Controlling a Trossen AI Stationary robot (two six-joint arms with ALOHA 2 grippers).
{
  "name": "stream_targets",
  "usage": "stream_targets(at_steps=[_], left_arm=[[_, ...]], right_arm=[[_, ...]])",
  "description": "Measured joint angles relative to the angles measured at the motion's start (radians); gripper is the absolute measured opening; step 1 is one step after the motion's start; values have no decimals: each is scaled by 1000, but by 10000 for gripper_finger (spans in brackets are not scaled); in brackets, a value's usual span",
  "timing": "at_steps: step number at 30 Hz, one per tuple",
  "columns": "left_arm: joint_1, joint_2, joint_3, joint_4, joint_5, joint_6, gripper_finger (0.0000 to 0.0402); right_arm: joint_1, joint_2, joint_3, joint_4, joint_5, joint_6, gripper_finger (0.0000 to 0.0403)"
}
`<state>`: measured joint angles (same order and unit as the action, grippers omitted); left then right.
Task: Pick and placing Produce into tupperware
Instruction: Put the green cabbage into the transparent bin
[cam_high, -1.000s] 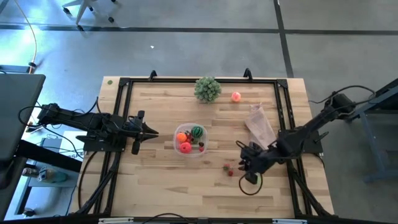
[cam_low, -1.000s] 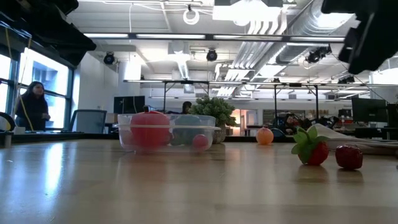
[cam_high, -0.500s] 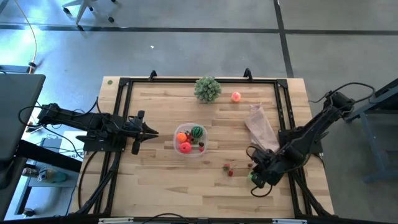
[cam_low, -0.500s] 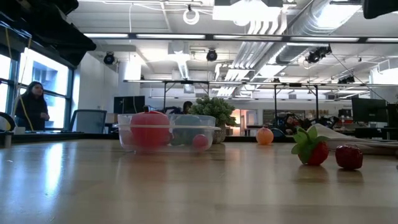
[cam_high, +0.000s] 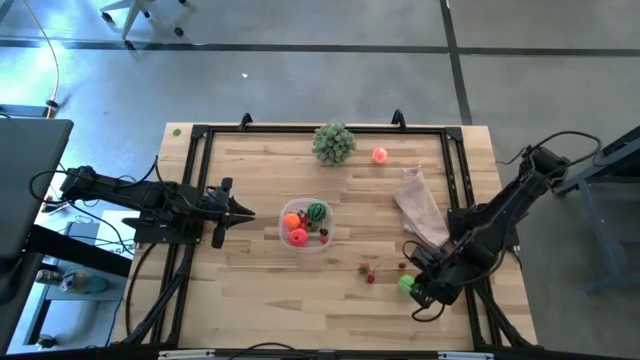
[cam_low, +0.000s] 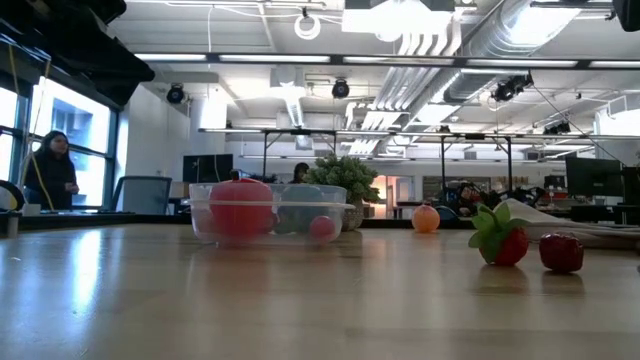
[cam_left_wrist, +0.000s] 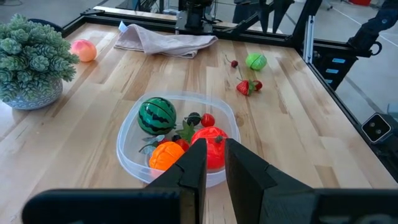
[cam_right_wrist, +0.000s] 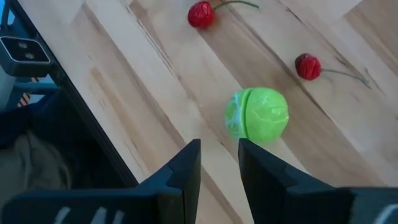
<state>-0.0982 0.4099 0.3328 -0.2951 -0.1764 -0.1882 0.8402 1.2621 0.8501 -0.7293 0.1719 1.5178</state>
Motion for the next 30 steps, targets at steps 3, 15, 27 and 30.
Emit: stream_targets(at_steps=[3,15,27,30], left_arm=[[0,0,0,0,0,0,46],[0,0,0,0,0,0,46],[0,0,0,0,0,0,46],[0,0,0,0,0,0,46]], right_arm=[[13,0,0,0,0,12,99],[46,49,0,-12,19,54,99],[36,68,0,-57,70,55,169],[29,68,0,-56,63,91,198]])
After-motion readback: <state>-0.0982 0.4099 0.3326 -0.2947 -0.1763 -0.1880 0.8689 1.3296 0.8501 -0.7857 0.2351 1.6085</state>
